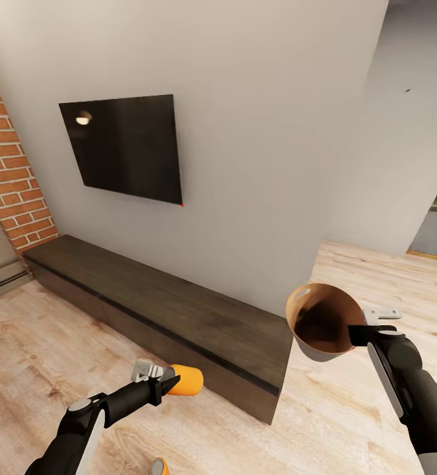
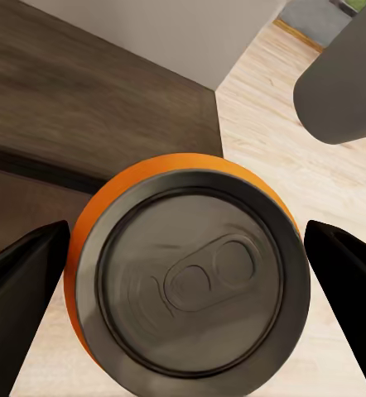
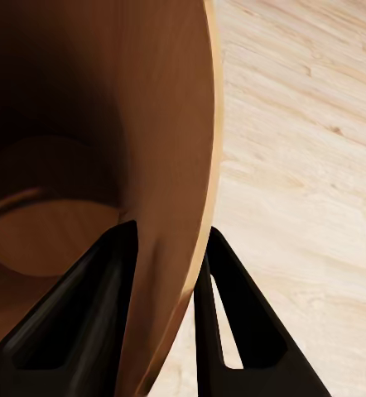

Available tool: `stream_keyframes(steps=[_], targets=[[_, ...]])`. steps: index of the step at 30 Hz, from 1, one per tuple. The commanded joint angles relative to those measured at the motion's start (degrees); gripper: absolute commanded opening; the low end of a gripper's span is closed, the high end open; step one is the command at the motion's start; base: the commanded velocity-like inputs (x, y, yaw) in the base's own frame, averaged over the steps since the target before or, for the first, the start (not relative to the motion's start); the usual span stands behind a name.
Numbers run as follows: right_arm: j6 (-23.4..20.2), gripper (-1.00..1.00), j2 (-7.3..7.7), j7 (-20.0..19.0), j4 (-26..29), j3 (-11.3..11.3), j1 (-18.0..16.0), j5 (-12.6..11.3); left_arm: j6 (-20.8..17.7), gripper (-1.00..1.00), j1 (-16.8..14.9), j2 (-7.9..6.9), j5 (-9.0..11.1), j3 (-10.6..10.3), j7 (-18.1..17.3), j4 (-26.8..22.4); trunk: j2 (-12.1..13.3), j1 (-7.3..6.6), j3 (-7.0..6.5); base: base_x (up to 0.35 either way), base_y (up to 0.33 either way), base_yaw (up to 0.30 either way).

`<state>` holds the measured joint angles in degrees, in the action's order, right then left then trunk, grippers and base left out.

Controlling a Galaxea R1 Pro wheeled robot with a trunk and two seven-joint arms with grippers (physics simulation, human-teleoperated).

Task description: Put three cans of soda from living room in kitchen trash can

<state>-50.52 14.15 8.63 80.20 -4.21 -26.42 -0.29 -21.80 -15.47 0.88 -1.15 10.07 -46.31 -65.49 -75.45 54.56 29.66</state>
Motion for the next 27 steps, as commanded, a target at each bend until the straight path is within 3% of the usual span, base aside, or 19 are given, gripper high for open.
stream_keyframes(steps=[1,27], targets=[[0.0,-1.0,0.0,-0.1,0.0,0.0,0.0,0.5,0.0,-1.0,0.0,0.0,0.0,0.0,0.0,0.1,0.0,0.0,-0.01,-0.137,0.0,0.0],[0.0,-1.0,0.0,-0.1,0.0,0.0,0.0,0.5,0.0,-1.0,0.1,0.0,-0.1,0.0,0.0,0.5,0.0,0.0,-0.01,-0.21,0.0,0.0]])
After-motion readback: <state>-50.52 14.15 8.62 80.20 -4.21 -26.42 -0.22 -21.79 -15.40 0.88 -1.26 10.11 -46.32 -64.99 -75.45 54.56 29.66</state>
